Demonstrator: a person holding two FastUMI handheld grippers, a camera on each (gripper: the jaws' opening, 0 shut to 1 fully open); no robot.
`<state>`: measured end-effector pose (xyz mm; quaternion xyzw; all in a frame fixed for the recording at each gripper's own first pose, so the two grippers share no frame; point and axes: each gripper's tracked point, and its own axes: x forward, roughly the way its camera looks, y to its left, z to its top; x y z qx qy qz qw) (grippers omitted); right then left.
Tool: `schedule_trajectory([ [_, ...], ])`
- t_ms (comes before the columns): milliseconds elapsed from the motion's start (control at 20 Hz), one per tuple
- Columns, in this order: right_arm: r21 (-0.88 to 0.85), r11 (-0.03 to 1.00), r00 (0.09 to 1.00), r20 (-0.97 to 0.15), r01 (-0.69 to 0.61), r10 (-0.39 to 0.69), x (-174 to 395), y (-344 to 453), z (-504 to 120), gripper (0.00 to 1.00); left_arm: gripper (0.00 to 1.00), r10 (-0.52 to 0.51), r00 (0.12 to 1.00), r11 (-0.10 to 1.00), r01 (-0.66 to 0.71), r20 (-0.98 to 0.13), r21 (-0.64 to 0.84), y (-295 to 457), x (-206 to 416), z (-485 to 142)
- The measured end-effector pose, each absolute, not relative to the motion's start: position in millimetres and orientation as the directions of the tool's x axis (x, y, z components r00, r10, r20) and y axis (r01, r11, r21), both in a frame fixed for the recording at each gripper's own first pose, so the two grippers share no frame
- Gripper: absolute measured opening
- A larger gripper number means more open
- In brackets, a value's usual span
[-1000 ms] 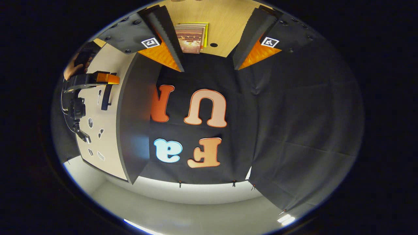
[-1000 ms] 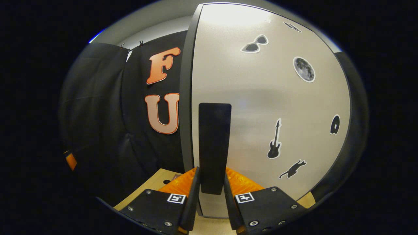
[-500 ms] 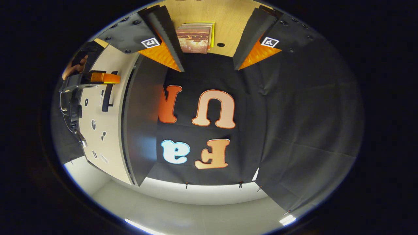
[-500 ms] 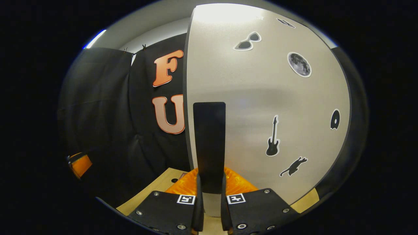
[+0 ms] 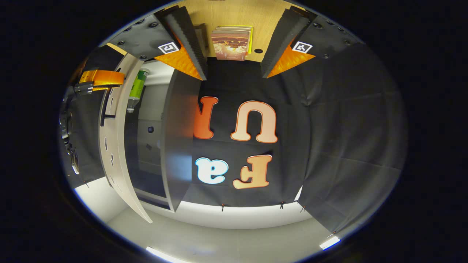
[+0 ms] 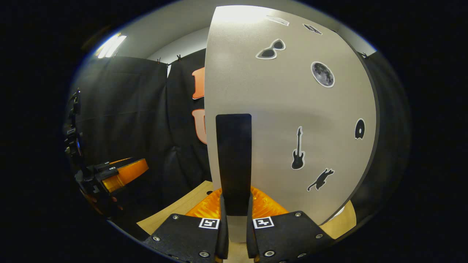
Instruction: Open the cabinet door with the right hand, grasp the bottle in the cabinet with the left hand and place it on the coaster, then close the cabinet door with the right hand.
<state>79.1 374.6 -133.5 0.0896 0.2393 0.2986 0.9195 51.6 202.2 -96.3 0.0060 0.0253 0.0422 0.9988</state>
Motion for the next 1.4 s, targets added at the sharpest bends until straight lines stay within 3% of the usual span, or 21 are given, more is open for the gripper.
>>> schedule_trajectory([
  [150, 0.304, 0.796, 0.701, -0.378, -0.523, 0.605, 67.1, 363.3, -127.3, 0.19, 0.93, 0.073, 0.996, 0.997, -0.072, -0.052, 0.020, 180.9, 51.2, -96.7],
  [500, 0.366, 0.762, 0.692, -0.329, -0.533, 0.642, 52.5, 340.8, -115.9, 0.19, 0.96, 0.001, 0.999, 1.000, 0.000, -0.041, 0.018, 120.7, 64.3, -91.6],
  [550, 0.398, 0.753, 0.688, -0.323, -0.525, 0.650, 51.2, 339.9, -116.7, 0.19, 0.92, -0.015, 0.999, 1.000, 0.016, -0.038, 0.016, 109.7, 67.7, -89.9],
  [600, 0.412, 0.748, 0.689, -0.316, -0.520, 0.653, 50.9, 338.7, -117.3, 0.19, 1.00, -0.036, 0.999, 0.999, 0.036, -0.036, 0.012, 97.9, 70.1, -89.7],
  [700, 0.393, 0.757, 0.702, -0.306, -0.522, 0.643, 51.4, 332.4, -117.1, 0.19, 0.96, -0.076, 0.996, 0.997, 0.077, -0.037, 0.007, 74.2, 78.0, -89.8],
  [900, 0.387, 0.775, 0.725, -0.302, -0.500, 0.619, 48.3, 321.1, -116.0, 0.19, 1.00, -0.139, 0.989, 0.990, 0.139, -0.057, 0.006, 31.1, 92.8, -100.0],
  [1000, 0.394, 0.783, 0.739, -0.299, -0.481, 0.604, 48.3, 318.6, -115.8, 0.19, 0.95, -0.173, 0.983, 0.985, 0.174, -0.066, 0.003, 7.7, 99.7, -105.2],
  [1050, 0.398, 0.787, 0.745, -0.298, -0.471, 0.597, 49.2, 317.3, -115.8, 0.24, 0.93, -0.191, 0.979, 0.981, 0.192, -0.072, 0.004, -4.4, 103.7, -108.2],
  [1100, 0.405, 0.789, 0.751, -0.295, -0.462, 0.591, 49.7, 316.8, -115.9, 0.19, 0.93, -0.207, 0.975, 0.978, 0.208, -0.079, 0.007, -15.1, 107.1, -111.7],
  [1300, 0.426, 0.796, 0.771, -0.286, -0.430, 0.570, 50.9, 314.7, -114.3, 0.19, 0.93, -0.270, 0.957, 0.962, 0.273, -0.101, 0.011, -60.8, 122.4, -126.0],
  [1350, 0.428, 0.798, 0.775, -0.284, -0.424, 0.564, 51.8, 313.8, -114.0, 0.19, 1.00, -0.282, 0.954, 0.959, 0.285, -0.106, 0.011, -70.8, 126.3, -129.2],
  [1400, 0.432, 0.799, 0.779, -0.281, -0.419, 0.560, 52.6, 313.0, -113.3, 0.19, 0.93, -0.291, 0.950, 0.956, 0.294, -0.114, 0.011, -79.4, 130.7, -132.7],
])
